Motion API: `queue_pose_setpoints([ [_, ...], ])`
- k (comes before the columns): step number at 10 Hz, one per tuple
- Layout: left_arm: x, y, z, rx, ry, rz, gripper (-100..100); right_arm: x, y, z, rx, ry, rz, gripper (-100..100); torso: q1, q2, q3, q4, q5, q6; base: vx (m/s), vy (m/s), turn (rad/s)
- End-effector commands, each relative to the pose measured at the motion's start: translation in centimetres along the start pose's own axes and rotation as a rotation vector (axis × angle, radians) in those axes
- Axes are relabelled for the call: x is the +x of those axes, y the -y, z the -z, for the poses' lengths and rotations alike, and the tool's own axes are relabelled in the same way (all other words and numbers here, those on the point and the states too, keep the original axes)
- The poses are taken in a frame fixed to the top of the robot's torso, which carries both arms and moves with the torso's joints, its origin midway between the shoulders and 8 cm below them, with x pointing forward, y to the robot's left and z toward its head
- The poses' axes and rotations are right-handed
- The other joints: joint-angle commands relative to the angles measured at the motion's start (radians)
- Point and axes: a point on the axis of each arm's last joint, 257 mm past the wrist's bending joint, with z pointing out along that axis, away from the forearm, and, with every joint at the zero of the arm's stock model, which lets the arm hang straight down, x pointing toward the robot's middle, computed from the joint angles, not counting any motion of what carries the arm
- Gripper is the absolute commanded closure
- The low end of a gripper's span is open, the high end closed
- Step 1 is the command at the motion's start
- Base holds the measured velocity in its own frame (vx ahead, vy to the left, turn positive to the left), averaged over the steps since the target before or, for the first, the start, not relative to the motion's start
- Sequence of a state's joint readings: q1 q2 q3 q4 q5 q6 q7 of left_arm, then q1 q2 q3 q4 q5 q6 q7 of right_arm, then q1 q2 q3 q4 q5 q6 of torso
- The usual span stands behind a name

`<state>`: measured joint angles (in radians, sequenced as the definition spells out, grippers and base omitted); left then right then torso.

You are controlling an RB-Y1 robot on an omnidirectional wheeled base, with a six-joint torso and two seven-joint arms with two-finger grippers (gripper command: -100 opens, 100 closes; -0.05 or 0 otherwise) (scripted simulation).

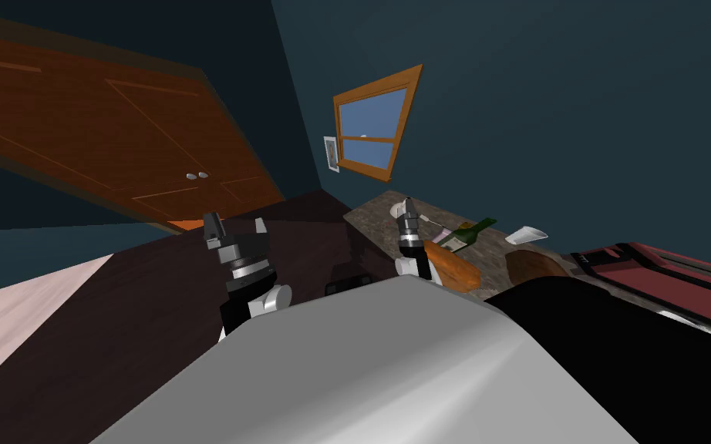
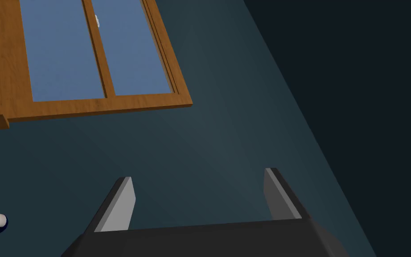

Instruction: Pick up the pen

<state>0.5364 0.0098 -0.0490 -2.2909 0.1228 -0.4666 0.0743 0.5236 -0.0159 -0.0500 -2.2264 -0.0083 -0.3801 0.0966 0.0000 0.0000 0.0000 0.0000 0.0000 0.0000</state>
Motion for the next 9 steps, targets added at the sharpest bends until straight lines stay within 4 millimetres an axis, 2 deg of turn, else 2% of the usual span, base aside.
queue_pose_setpoints([
  [1, 0.0, 0.0, 0.0, 0.000, 0.000, 0.000, 0, -0.4, 1.6, 0.3, 0.046, -0.021, 0.003, -100, 0.000, 0.000, 0.000, 0.000, 0.000, 0.000, 0.008, 0.067, -0.018],
  [3, 0.0, 0.0, 0.0, 0.000, 0.000, 0.000, 0, -1.3, 4.0, 0.9, 0.114, -0.041, 0.003, -100, 0.006, -0.001, -0.001, 0.000, 0.001, 0.000, 0.043, 0.111, -0.032],
  [5, 0.0, 0.0, 0.0, 0.000, 0.000, 0.000, 0, -2.8, 7.2, 1.7, 0.210, -0.054, 0.000, -100, 0.007, -0.004, -0.002, -0.001, 0.002, 0.000, 0.091, 0.112, -0.038],
  [8, 0.0, 0.0, 0.0, 0.000, 0.000, 0.000, 0, -6.7, 12.5, 3.5, 0.380, -0.045, -0.009, -100, 0.009, -0.008, -0.005, -0.002, 0.002, 0.000, 0.130, 0.155, -0.052],
  [9, 0.0, 0.0, 0.0, 0.000, 0.000, 0.000, 0, -6.7, 12.9, 3.6, 0.394, -0.045, -0.009, -100, 0.012, -0.009, -0.005, -0.002, 0.002, 0.000, 0.088, 0.118, -0.028],
])
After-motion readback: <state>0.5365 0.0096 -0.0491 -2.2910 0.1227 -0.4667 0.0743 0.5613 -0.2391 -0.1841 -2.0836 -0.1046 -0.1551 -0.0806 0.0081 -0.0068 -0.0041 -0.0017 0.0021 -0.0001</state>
